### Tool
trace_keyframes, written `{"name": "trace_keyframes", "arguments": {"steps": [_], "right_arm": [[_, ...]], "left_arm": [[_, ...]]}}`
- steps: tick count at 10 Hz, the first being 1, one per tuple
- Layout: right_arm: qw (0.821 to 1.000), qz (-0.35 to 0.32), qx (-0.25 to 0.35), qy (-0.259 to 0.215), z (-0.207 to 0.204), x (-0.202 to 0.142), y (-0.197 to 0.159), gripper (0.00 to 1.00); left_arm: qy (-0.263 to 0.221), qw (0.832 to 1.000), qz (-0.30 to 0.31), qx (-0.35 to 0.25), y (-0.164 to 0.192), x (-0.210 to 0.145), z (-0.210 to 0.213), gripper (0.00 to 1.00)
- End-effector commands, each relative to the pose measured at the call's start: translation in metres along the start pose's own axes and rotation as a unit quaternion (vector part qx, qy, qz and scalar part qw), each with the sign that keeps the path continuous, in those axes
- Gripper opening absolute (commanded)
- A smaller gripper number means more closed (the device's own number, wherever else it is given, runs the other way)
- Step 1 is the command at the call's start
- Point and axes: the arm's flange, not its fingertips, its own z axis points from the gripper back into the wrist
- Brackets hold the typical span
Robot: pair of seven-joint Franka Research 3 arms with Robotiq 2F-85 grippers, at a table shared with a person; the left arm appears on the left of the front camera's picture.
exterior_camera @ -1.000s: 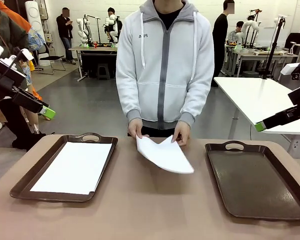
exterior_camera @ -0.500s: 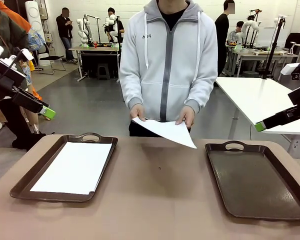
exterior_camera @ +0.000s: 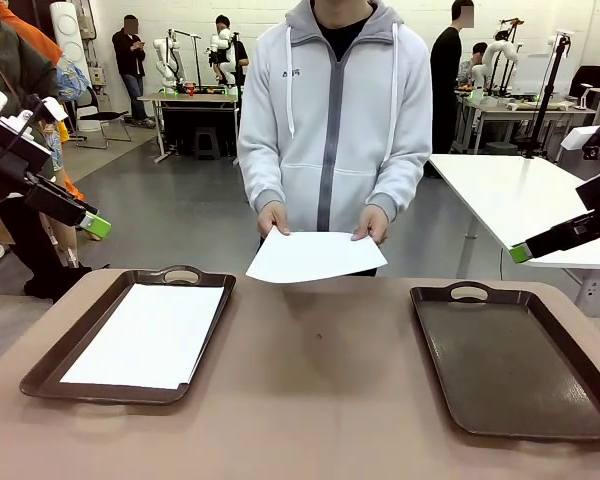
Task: Sort the A4 documents.
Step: Receive the A4 Paper.
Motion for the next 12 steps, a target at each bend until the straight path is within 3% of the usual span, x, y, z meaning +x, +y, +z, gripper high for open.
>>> {"name": "trace_keyframes", "arguments": {"steps": [1,12], "right_arm": [[1.000,0.000,0.003,0.000,-0.0011,-0.0004,-0.0004,1.00],[1.000,0.000,0.003,0.000,-0.0011,-0.0004,-0.0004,1.00]], "left_arm": [[0.000,1.000,-0.002,-0.001,0.0001,-0.0001,0.0000,1.00],[0.000,1.000,-0.002,-0.001,0.0001,-0.0001,0.0000,1.00]]}}
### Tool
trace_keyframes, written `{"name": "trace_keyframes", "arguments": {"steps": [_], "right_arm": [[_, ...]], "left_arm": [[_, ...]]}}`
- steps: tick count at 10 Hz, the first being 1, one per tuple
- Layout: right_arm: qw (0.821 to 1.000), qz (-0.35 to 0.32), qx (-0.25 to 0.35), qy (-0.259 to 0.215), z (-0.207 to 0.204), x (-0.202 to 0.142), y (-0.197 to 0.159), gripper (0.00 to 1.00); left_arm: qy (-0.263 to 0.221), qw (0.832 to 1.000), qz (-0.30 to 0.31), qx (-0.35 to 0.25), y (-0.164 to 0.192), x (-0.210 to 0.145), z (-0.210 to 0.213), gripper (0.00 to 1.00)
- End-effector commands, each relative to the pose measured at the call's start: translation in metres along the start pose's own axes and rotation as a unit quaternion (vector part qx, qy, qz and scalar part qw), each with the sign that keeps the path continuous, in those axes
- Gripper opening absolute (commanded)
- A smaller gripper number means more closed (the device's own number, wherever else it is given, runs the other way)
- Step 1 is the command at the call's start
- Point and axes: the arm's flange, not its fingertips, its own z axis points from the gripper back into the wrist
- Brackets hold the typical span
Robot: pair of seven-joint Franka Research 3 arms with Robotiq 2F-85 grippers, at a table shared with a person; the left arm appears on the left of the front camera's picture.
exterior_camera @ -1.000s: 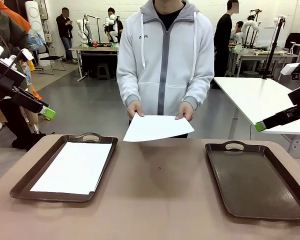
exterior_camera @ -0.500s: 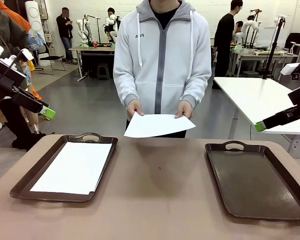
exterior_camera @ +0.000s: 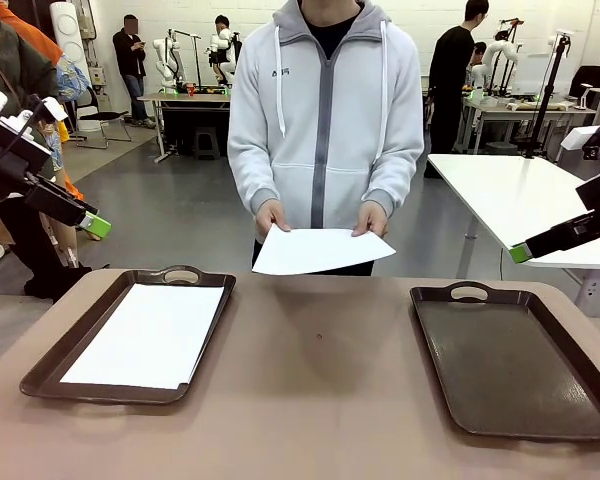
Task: Sort the A4 documents.
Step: Receive the A4 Paper.
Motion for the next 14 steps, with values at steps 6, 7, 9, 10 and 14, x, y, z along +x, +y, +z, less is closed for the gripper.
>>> {"name": "trace_keyframes", "arguments": {"steps": [6,7,9,10,14], "right_arm": [[1.000,0.000,0.003,0.000,-0.0011,-0.0004,-0.0004,1.00],[1.000,0.000,0.003,0.000,-0.0011,-0.0004,-0.0004,1.00],[1.000,0.000,0.003,0.000,-0.0011,-0.0004,-0.0004,1.00],[1.000,0.000,0.003,0.000,-0.0011,-0.0004,-0.0004,1.00],[1.000,0.000,0.003,0.000,-0.0011,-0.0004,-0.0004,1.00]], "left_arm": [[0.000,1.000,-0.001,-0.001,0.0001,-0.0002,0.0000,1.00],[0.000,1.000,-0.001,-0.001,0.0001,-0.0002,0.0000,1.00],[0.000,1.000,-0.001,-0.001,0.0001,-0.0002,0.0000,1.00],[0.000,1.000,-0.001,-0.001,0.0001,-0.0002,0.0000,1.00],[0.000,1.000,-0.001,-0.001,0.0001,-0.0002,0.0000,1.00]]}}
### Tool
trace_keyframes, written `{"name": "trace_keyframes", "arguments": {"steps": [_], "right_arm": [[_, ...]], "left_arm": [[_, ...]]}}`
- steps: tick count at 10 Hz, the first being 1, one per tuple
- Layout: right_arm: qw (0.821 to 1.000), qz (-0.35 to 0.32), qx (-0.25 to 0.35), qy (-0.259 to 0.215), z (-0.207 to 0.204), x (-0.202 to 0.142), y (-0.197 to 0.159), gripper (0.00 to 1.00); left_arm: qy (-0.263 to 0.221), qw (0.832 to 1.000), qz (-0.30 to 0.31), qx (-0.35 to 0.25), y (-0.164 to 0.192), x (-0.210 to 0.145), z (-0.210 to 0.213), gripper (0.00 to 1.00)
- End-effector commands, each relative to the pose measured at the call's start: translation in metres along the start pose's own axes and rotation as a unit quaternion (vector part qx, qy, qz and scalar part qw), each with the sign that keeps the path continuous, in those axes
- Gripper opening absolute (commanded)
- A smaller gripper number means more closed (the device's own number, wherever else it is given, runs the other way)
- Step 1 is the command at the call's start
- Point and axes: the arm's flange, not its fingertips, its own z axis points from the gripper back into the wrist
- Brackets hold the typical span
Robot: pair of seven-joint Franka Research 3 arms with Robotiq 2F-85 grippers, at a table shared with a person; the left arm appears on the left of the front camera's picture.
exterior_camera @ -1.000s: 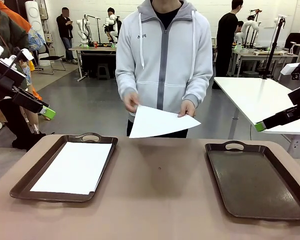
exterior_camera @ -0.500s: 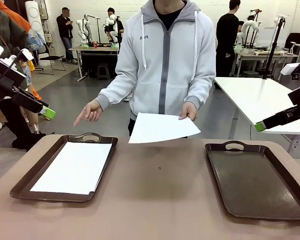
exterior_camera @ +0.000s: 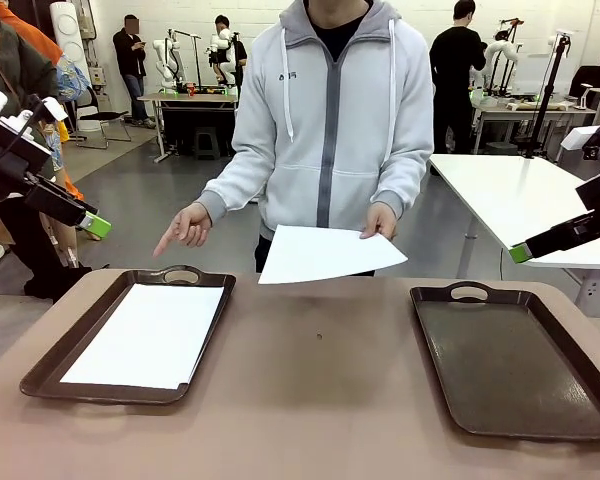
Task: Sort the A4 documents.
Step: Receive the A4 Paper.
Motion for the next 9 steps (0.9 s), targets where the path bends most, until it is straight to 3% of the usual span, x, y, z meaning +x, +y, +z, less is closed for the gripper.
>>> {"name": "trace_keyframes", "arguments": {"steps": [1,5,7,9], "right_arm": [[1.000,0.000,0.003,0.000,-0.001,0.000,0.000,1.00],[1.000,0.000,0.003,0.000,-0.001,0.000,0.000,1.00],[1.000,0.000,0.003,0.000,-0.001,0.000,0.000,1.00],[1.000,0.000,0.003,0.000,-0.001,0.000,0.000,1.00]], "left_arm": [[0.000,1.000,-0.001,-0.001,0.000,0.000,0.000,1.00],[0.000,1.000,0.000,0.000,0.000,0.000,0.000,1.00],[-0.012,0.995,0.056,-0.077,0.010,0.006,-0.037,1.00],[-0.032,0.977,0.165,-0.130,0.020,0.013,-0.069,1.00]]}}
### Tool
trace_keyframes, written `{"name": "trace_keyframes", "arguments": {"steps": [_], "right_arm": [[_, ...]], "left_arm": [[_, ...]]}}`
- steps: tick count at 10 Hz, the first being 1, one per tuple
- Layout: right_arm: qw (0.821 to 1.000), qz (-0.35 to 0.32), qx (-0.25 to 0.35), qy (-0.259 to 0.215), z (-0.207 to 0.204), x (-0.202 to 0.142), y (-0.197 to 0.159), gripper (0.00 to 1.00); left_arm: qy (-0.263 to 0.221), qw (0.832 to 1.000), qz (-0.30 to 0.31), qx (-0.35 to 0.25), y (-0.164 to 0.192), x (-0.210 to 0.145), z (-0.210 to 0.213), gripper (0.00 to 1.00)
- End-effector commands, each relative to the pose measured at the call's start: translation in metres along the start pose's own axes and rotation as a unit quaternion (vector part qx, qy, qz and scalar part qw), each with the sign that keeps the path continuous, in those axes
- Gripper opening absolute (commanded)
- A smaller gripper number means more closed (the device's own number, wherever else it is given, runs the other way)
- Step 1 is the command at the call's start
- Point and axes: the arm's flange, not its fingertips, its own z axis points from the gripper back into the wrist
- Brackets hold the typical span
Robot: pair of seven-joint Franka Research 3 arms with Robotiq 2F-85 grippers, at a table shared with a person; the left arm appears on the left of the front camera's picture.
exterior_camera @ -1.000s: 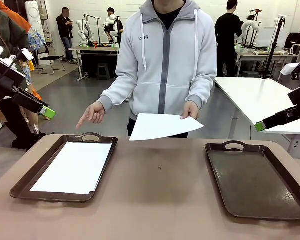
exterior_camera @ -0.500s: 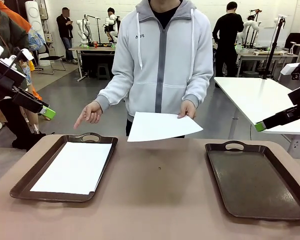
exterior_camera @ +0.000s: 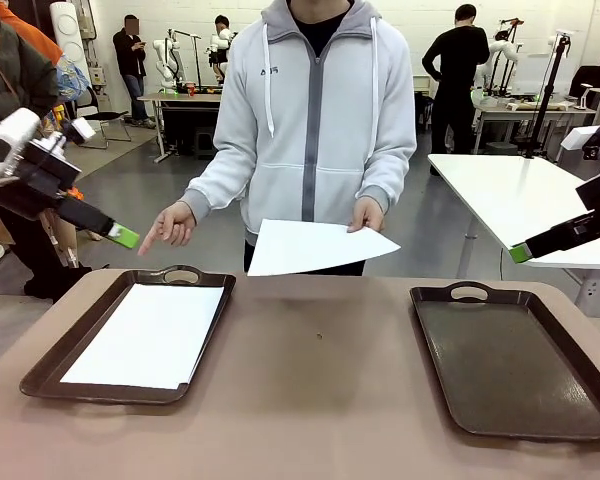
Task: Sort the A4 documents.
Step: Receive the A4 Paper.
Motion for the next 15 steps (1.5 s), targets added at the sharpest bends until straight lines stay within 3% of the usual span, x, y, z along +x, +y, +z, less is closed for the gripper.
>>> {"name": "trace_keyframes", "arguments": {"steps": [1,3,5,9,15], "right_arm": [[1.000,0.000,0.003,0.000,-0.001,0.000,0.000,1.00],[1.000,0.000,0.003,0.000,-0.001,0.000,0.000,1.00],[1.000,0.000,0.003,0.000,-0.001,0.000,0.000,1.00],[1.000,0.000,0.003,0.000,-0.001,0.000,0.000,1.00],[1.000,0.000,0.003,0.000,-0.001,0.000,0.000,1.00]], "left_arm": [[-0.040,0.990,0.125,-0.055,0.018,0.020,-0.024,1.00],[-0.062,0.966,0.234,-0.090,0.026,0.023,-0.056,1.00],[-0.062,0.929,0.319,-0.175,0.036,0.021,-0.092,1.00],[-0.083,0.886,0.373,-0.265,0.040,0.023,-0.139,1.00],[-0.063,0.868,0.379,-0.314,0.037,0.045,-0.181,1.00]]}}
